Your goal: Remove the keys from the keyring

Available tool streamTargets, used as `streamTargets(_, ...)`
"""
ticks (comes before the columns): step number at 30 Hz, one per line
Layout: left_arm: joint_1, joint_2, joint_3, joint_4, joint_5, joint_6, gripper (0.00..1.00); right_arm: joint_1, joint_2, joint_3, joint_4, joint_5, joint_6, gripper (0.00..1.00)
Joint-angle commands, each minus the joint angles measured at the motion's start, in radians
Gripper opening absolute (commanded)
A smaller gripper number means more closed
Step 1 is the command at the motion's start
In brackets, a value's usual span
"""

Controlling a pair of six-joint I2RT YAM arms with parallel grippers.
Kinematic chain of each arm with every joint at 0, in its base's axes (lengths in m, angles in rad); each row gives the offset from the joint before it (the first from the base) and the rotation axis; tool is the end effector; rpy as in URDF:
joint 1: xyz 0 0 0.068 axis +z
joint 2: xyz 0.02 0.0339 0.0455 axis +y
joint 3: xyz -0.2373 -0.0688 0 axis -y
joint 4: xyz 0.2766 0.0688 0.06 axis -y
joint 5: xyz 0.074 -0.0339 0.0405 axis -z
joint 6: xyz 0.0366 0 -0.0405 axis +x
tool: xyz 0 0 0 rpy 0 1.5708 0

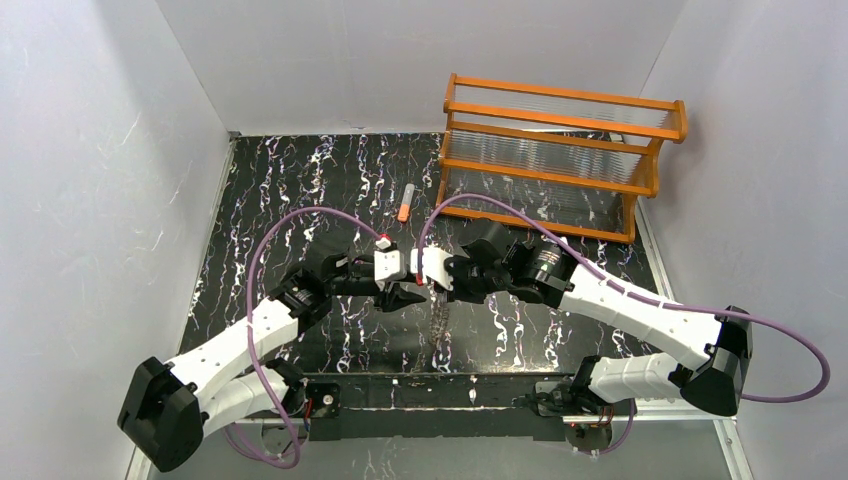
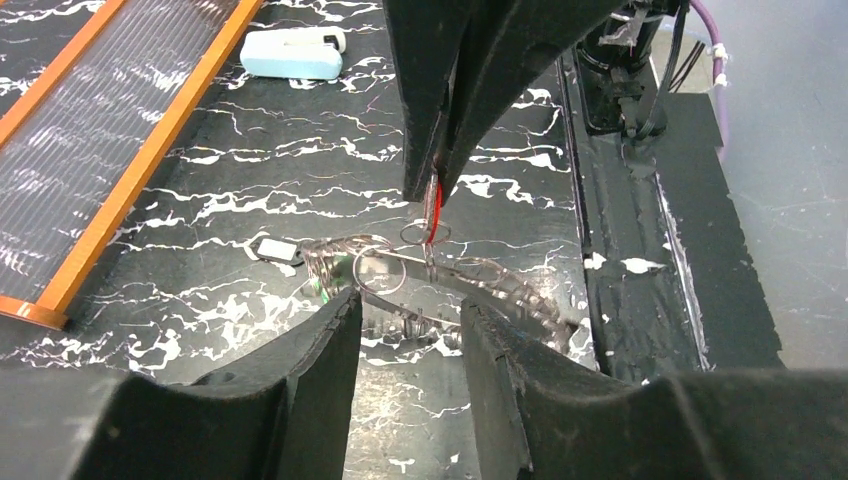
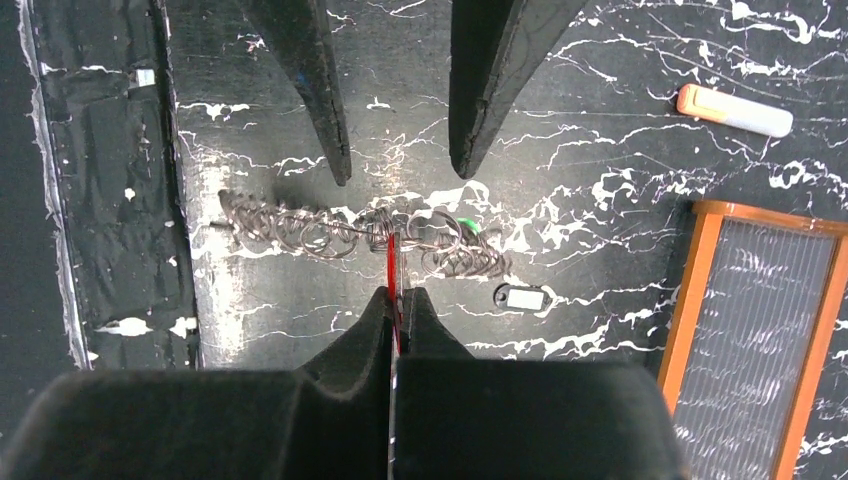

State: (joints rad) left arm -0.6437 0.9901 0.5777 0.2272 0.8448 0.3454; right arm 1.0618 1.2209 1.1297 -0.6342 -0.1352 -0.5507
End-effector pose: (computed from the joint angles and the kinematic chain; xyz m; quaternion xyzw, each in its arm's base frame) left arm 0.1947 -0.1803 0.2379 0.5636 0.4935 -0.3985 0.5292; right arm 0.1429 0.2662 0.2978 -0.6759 0.6098 0.1631 0.3804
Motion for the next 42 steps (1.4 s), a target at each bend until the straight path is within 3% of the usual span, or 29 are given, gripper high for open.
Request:
streamTargets(1,-0.008,-0.026,-0.018,0.027,-0.062,-0.119,0.40,0.004,-0.012,0.039,0.032,0.033,0.075,0.01)
streamTargets(8,-0.008,-0.071,-0.050,0.053,-0.195,-0.318,0.43,0.004,-0.012,0.016,0.044,0.039,0.136,0.01)
streamTargets(19,-0.028,0.013,-0.048,0.124,-0.074,-0.304,0.43,0.003,-0.045,-0.024,0.068,0.048,0.156,0.01)
streamTargets(42,-0.048,0.081,-0.022,0.160,-0.018,-0.232,0.42,0.001,-0.051,-0.064,0.072,0.017,0.155,0.01)
